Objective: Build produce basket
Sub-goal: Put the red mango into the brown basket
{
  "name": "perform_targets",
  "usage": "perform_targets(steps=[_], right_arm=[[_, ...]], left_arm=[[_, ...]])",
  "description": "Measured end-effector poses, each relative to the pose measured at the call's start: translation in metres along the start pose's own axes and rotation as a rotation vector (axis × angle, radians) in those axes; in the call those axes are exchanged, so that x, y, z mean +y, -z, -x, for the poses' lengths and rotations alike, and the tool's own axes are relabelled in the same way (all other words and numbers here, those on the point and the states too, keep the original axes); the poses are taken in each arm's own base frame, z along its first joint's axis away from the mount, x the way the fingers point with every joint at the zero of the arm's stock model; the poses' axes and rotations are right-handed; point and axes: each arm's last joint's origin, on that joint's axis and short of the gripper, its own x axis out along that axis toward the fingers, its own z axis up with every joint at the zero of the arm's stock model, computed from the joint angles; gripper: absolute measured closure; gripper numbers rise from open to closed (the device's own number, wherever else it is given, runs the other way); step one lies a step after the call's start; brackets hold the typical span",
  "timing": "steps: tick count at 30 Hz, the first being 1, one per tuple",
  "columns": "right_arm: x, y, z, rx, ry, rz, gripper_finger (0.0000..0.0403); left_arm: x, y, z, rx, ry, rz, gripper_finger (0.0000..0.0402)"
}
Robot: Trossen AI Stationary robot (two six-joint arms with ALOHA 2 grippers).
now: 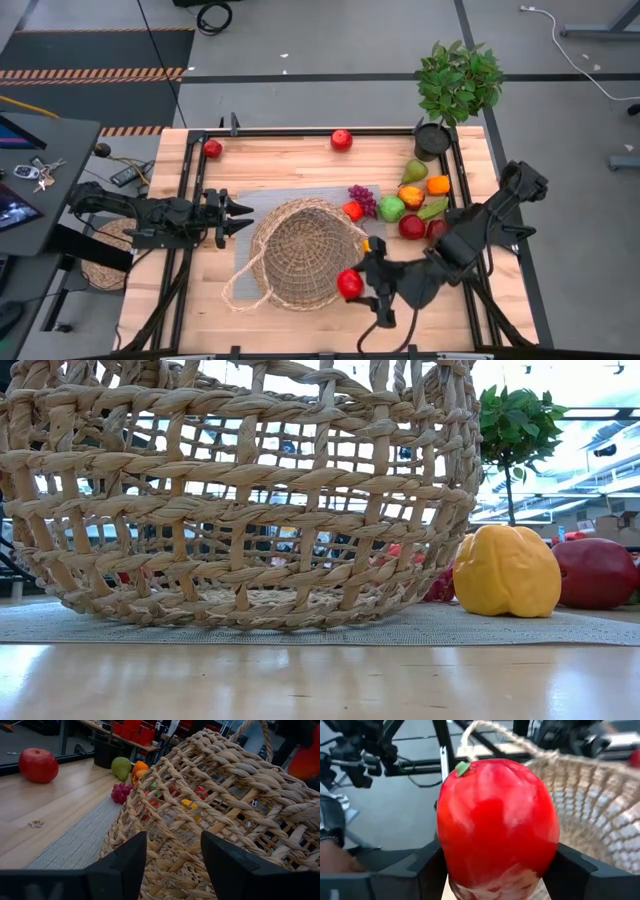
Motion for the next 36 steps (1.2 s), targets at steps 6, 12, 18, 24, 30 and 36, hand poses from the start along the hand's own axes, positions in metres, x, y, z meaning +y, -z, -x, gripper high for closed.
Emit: perform_targets(steps=[6, 12, 18, 24, 30, 36], right_arm=[[-0.021, -0.012, -0.002, -0.024, 0.047, 0.040, 0.0133], [-0.031, -0.023, -0.007, -0.088, 0.080, 0.132, 0.0133], [-0.034, -0.034, -0.005, -0.193, 0.285, 0.337, 0.0133], [-0.037, -0.040, -0.002, -0.204, 0.486, 0.538, 0.0133], [-0.037, -0.040, -0.002, -0.133, 0.522, 0.825, 0.0133], [-0.037, -0.043, -0.002, -0.106, 0.543, 0.991, 0.0133]], left_arm=[[0.000, 0.000, 0.000, 0.000, 0.000, 0.000, 0.0205], [0.000, 0.000, 0.000, 0.000, 0.000, 0.000, 0.0208], [0.000, 0.000, 0.000, 0.000, 0.000, 0.000, 0.0205], [0.000, 0.000, 0.000, 0.000, 0.000, 0.001, 0.0208], [0.000, 0.000, 0.000, 0.000, 0.000, 0.000, 0.0203], [0.000, 0.000, 0.000, 0.000, 0.000, 0.000, 0.0208]])
